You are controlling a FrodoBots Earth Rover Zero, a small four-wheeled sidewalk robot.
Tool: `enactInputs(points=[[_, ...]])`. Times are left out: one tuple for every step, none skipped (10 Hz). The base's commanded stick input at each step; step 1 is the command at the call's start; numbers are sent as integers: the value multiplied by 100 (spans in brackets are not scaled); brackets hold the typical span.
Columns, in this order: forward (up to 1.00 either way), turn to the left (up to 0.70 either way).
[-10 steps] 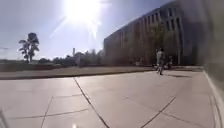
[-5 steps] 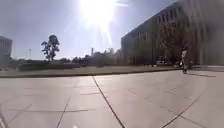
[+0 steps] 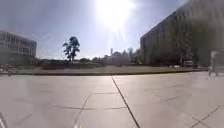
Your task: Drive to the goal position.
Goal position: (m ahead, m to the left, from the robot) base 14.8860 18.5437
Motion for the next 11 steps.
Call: enactInputs(points=[[0,45],[0,45],[0,45],[0,45],[0,45],[0,45],[0,45],[0,45],[0,45],[0,45],[0,45]])
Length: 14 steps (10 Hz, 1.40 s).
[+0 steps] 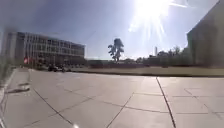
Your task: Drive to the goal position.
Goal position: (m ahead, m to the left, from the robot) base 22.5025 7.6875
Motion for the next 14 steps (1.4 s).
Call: enactInputs(points=[[0,45],[0,45],[0,43],[0,0],[0,0],[0,0],[0,0],[0,0],[0,0],[0,1],[0,2],[0,3],[0,2],[0,1]])
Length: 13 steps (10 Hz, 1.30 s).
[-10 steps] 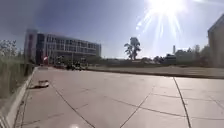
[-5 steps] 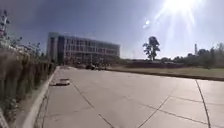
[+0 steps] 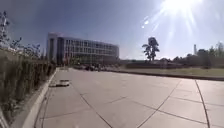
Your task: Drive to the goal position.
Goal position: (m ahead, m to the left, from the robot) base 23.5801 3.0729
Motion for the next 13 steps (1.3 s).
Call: enactInputs(points=[[0,0],[0,0],[0,1],[0,2],[0,1],[0,0],[0,0],[0,0],[0,0],[0,0],[0,0],[0,0],[0,0]])
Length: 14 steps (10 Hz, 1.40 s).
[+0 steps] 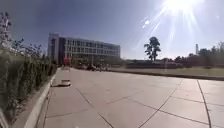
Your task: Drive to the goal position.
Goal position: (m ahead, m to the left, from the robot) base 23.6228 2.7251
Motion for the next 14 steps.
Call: enactInputs(points=[[1,0],[3,0],[3,0],[4,0],[5,0],[6,0],[56,0],[68,0],[70,0],[70,0],[70,0],[70,1],[70,6],[70,14]])
